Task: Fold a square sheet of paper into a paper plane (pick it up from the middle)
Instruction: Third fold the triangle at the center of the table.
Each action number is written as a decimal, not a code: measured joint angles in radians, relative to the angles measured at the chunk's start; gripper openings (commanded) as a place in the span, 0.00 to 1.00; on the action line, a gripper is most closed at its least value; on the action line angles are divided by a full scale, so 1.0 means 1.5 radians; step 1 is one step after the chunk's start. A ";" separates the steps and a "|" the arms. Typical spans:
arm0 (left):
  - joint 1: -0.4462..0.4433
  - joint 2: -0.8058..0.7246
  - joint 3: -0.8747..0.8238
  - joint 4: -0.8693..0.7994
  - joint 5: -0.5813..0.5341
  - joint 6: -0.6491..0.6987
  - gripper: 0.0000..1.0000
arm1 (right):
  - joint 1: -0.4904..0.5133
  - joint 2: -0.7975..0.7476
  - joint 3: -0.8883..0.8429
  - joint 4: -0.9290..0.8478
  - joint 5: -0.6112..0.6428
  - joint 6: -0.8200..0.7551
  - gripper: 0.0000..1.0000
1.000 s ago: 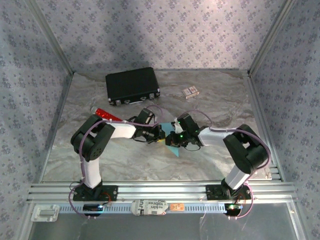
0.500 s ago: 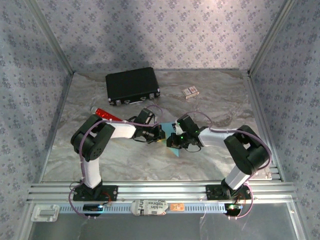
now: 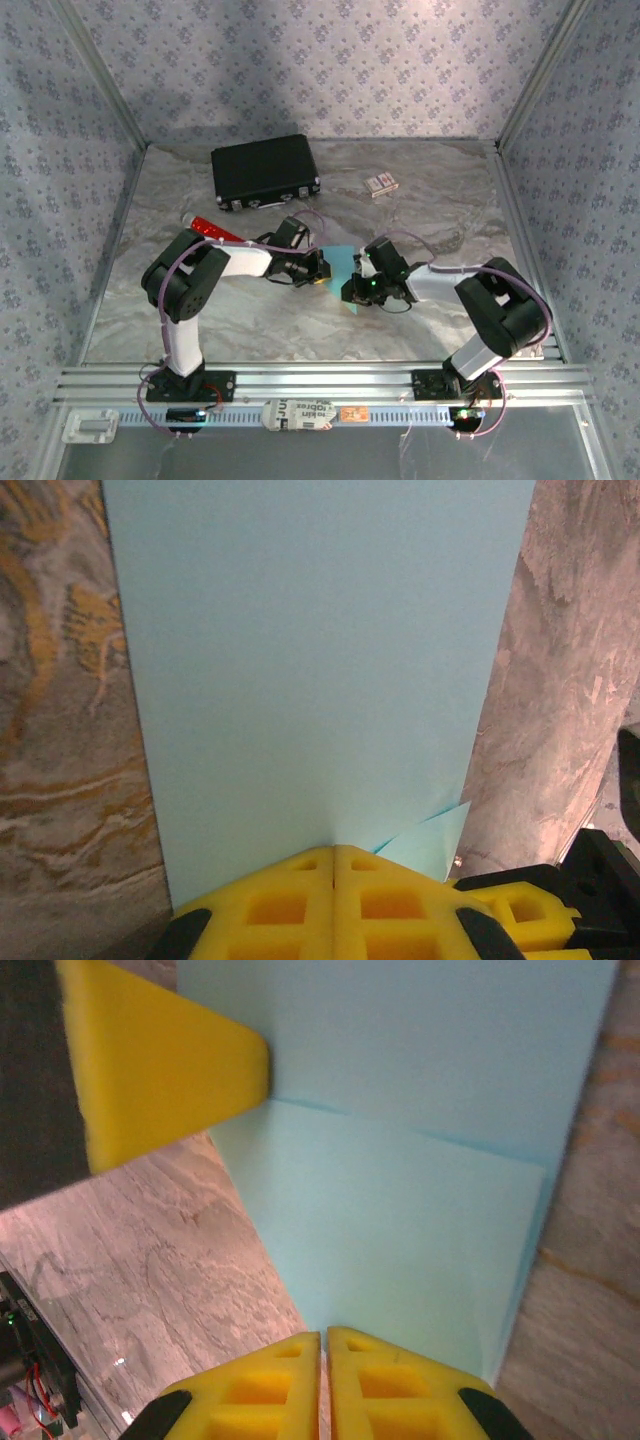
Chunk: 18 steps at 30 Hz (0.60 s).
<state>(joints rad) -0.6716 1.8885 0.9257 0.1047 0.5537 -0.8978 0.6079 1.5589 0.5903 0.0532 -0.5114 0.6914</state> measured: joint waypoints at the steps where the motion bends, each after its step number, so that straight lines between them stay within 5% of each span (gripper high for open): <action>1: 0.000 0.000 0.000 0.000 0.000 0.000 0.00 | 0.000 -0.010 -0.003 -0.009 0.001 0.000 0.12; 18: 0.002 0.002 0.000 0.000 0.007 -0.001 0.00 | -0.020 -0.078 -0.059 -0.058 -0.012 -0.020 0.12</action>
<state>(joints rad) -0.6693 1.8908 0.9257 0.1043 0.5636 -0.8989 0.5781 1.4418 0.5022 -0.0338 -0.5293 0.6617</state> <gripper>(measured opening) 0.039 0.121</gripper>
